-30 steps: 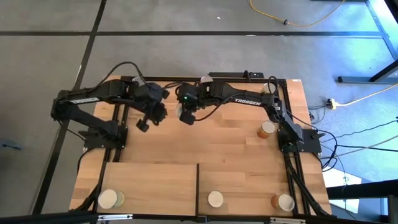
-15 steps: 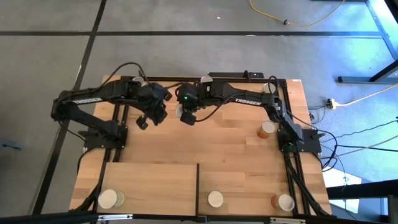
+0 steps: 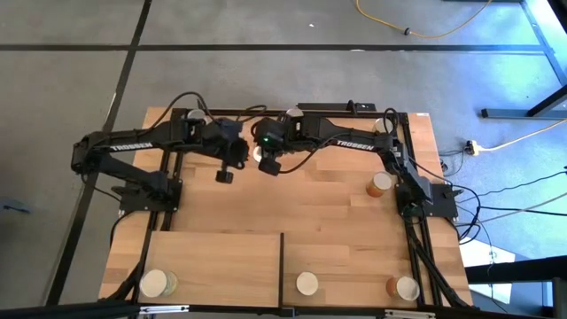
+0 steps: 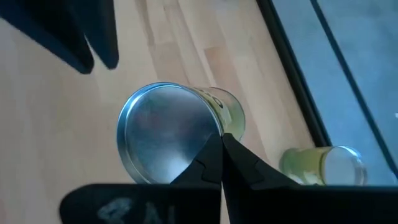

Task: Pick and place cans onto a shelf
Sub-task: Put the bottom canned oranges on the shelf

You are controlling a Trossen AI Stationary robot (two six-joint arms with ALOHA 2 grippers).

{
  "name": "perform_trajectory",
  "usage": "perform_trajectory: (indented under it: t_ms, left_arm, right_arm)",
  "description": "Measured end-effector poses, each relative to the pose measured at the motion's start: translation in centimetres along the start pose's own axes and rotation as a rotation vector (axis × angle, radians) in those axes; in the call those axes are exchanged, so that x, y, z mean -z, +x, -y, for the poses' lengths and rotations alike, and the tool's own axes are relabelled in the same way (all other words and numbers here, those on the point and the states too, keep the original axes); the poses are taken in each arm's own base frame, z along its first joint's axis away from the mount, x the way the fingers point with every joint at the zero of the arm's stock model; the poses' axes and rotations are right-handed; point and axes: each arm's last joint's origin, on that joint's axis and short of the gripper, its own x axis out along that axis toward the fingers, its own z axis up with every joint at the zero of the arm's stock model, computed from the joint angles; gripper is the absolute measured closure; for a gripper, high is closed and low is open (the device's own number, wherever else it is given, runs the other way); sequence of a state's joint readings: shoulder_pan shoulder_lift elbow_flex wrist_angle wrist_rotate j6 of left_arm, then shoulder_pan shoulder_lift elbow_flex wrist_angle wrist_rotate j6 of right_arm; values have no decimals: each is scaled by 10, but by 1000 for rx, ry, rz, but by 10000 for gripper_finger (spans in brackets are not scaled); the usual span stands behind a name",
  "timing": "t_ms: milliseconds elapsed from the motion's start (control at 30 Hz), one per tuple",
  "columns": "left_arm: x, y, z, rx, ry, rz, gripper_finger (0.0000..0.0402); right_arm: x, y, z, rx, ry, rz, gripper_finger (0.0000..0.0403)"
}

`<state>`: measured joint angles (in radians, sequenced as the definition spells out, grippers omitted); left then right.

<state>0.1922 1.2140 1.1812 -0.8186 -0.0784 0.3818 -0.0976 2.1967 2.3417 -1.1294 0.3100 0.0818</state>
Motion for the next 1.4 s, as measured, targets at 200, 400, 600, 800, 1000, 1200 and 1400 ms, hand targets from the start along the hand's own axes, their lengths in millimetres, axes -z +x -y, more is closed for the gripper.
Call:
perform_trajectory:
  t_ms: [200, 400, 600, 800, 1000, 1200, 1400]
  left_arm:
    - [1, -2, -3, -106, -227, -18, 356]
    - [-2, -2, -6, -153, -374, 22, 356]
    - [-6, -2, -8, -211, -421, 60, 356]
    - [2, 16, -4, -235, -504, 99, 357]
    - [3, 21, 1, -325, -489, 96, 357]
    - [3, 20, 0, -370, -489, 98, 357]
    - [3, 22, -1, -375, -467, 86, 357]
  right_arm:
    - [0, 0, 0, 11, -34, 4, 403]
    - [-2, -1, -2, 75, -76, 22, 403]
    - [-4, -4, -9, 79, -118, 54, 403]
    - [-6, -5, -14, 91, -121, 81, 403]
    - [-6, -6, -15, 94, -120, 88, 403]
    - [-7, -6, -15, 96, -133, 93, 403]
    - [-8, -6, -15, 93, -144, 100, 403]
